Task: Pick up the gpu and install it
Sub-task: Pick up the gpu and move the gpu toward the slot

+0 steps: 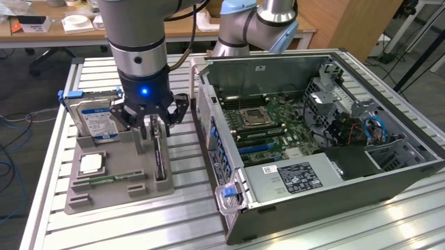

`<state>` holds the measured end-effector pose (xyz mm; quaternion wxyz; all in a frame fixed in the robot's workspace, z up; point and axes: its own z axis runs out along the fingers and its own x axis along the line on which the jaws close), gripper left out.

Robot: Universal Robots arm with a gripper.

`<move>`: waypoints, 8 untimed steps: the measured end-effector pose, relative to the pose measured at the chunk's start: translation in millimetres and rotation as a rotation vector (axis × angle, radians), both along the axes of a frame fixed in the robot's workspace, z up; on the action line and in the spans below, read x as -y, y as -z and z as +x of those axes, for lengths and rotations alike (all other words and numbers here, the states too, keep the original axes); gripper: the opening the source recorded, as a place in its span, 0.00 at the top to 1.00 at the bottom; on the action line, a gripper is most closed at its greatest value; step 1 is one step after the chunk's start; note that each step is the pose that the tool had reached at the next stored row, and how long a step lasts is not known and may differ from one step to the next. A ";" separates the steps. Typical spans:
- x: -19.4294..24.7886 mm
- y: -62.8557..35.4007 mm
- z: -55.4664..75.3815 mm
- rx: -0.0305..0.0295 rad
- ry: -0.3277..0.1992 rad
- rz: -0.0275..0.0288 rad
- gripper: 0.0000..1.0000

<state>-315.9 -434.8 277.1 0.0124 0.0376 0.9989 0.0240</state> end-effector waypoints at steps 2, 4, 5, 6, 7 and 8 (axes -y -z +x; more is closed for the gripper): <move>0.0 0.0 0.0 0.0000 0.000 0.0000 0.47; 0.0 0.0 0.0 0.0000 0.000 0.0000 0.47; 0.0 0.2 0.0 0.0000 0.000 0.0000 0.47; 0.0 0.7 0.0 0.0001 0.000 0.0001 0.47; 0.0 1.5 0.0 0.0002 0.000 0.0001 0.47; 0.0 2.3 0.0 0.0001 0.000 0.0000 0.47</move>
